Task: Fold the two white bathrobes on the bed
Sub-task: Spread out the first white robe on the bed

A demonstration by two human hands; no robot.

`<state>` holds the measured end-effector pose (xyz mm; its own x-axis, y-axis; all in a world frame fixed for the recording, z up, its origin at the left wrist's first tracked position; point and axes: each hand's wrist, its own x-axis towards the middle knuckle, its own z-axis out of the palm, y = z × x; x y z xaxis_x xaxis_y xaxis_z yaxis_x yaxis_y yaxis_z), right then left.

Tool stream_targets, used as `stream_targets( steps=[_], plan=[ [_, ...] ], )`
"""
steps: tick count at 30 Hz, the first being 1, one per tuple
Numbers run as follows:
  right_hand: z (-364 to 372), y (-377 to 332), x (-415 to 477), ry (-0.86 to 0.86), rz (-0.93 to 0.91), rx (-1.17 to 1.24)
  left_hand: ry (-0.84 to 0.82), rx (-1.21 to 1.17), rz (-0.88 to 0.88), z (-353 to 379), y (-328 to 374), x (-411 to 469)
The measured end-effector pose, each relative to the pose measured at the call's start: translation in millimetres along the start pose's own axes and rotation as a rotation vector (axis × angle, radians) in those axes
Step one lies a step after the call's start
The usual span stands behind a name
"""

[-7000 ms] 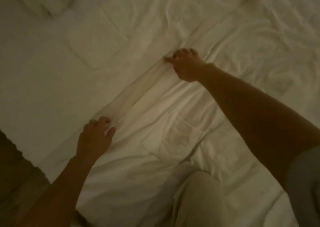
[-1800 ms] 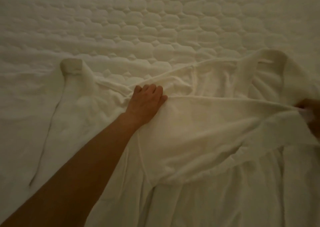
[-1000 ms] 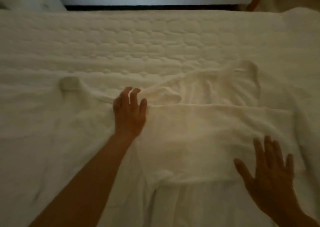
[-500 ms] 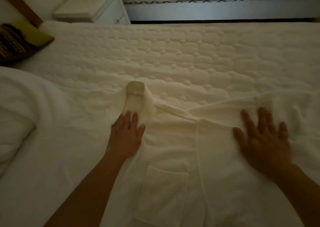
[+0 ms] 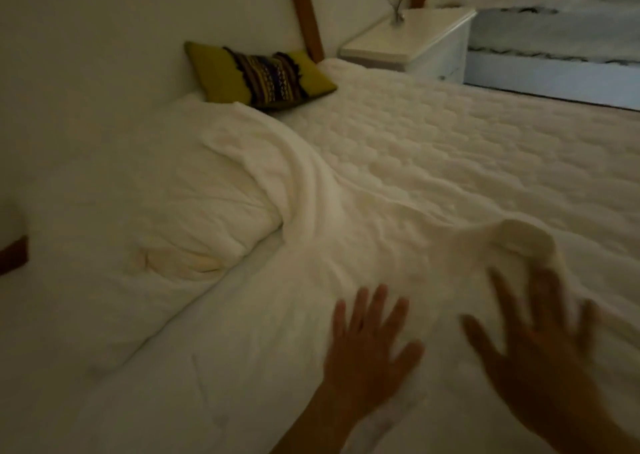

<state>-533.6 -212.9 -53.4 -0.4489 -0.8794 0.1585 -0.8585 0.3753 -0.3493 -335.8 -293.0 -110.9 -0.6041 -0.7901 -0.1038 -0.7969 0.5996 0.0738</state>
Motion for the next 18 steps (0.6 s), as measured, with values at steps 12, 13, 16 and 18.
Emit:
stream_targets(
  steps=[12, 13, 16, 18],
  plan=[
    [98.2, -42.6, 74.1, -0.248, 0.045, -0.096, 0.222, 0.107, 0.045, 23.9, -10.1, 26.6],
    [99.0, -44.6, 74.3, -0.243, 0.056, -0.071, 0.262, 0.154, 0.022, 28.8, -14.7, 28.3],
    [104.2, -51.8, 74.4, -0.148, 0.086, -0.07, 0.254, 0.088, -0.068, 14.5, -27.0, 37.3],
    [104.1, -55.0, 77.4, -0.126, 0.132, -0.058, 0.242, 0.009, -0.113, 16.1, -24.0, 33.1]
  ],
)
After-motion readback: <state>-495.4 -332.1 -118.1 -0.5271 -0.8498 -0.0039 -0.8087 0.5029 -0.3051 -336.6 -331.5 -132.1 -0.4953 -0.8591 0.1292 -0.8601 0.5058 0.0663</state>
